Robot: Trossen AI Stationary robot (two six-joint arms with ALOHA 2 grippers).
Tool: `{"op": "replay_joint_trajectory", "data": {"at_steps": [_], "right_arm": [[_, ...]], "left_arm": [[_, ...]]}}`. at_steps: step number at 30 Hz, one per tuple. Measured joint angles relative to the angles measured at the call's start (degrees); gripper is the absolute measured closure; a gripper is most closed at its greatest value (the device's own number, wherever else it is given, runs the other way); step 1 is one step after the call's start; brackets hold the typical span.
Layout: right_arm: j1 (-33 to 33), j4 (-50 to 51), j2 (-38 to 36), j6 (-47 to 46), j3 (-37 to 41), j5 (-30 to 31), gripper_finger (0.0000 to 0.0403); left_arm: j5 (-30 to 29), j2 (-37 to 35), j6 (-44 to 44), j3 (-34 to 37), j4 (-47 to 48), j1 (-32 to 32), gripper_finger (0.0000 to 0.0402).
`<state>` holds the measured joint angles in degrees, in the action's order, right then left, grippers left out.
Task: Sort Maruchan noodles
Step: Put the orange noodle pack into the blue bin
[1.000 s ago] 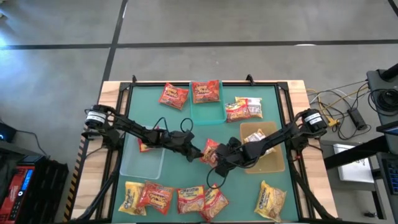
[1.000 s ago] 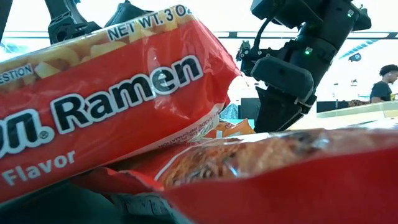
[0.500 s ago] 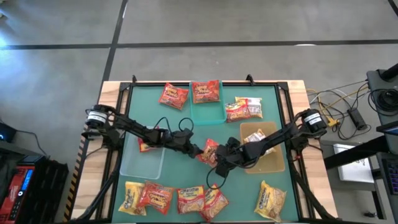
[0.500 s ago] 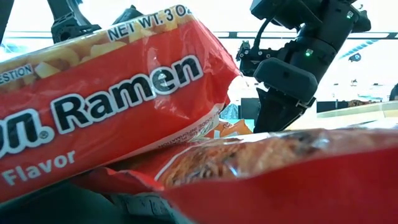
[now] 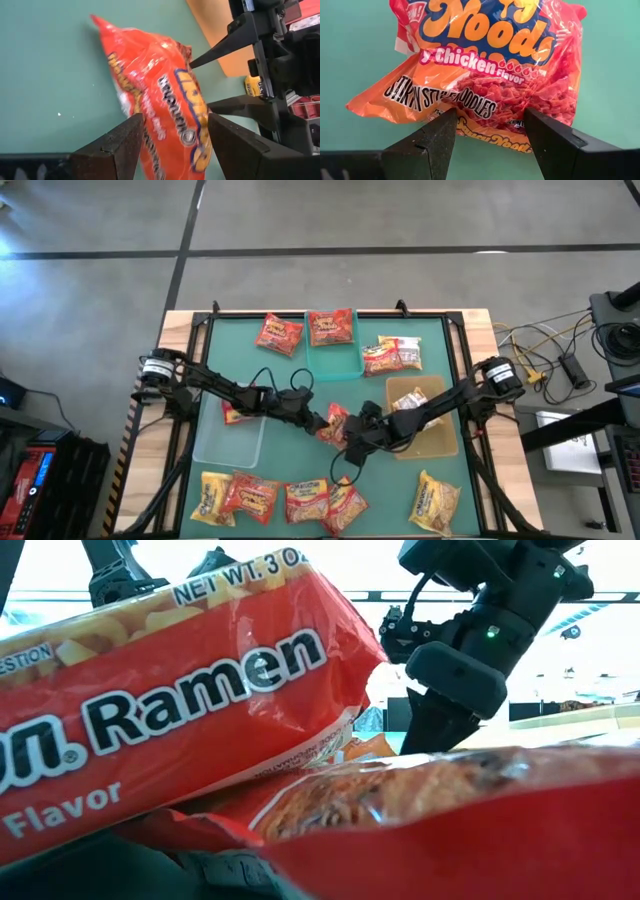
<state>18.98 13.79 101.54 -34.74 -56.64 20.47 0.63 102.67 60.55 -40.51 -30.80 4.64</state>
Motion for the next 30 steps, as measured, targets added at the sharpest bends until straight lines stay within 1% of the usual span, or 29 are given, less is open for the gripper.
{"op": "replay_joint_trajectory", "data": {"at_steps": [4,8,13,17,21,26,30], "right_arm": [[0.0,-1.4,0.1,1.9,-0.2,0.6,0.0179],[-0.2,-1.7,0.2,2.4,-0.6,0.5,0.0179],[-0.2,-1.9,0.2,3.8,-1.2,0.3,0.0179],[-0.3,-1.7,0.3,4.2,-1.6,0.1,0.0179],[-0.2,-1.7,0.3,4.9,-1.7,-0.2,0.0179],[-0.2,-1.8,0.2,5.0,-1.7,-0.2,0.0179],[-0.2,-1.7,0.2,5.4,-1.8,0.0,0.0179]], "left_arm": [[0.3,0.0,0.7,0.0,0.2,0.0,0.0194],[1.9,0.4,0.3,0.0,0.2,0.0,0.0194],[3.9,3.1,-0.2,-0.7,-0.7,0.0,0.0194],[8.6,6.2,-0.5,-3.5,-0.6,-0.5,0.0194],[14.1,8.1,-3.4,-6.2,0.8,-0.7,0.0194],[15.0,8.1,-5.2,-7.5,3.0,-0.7,0.0194],[15.4,8.1,-4.7,-7.6,3.7,-1.2,0.0196]]}}
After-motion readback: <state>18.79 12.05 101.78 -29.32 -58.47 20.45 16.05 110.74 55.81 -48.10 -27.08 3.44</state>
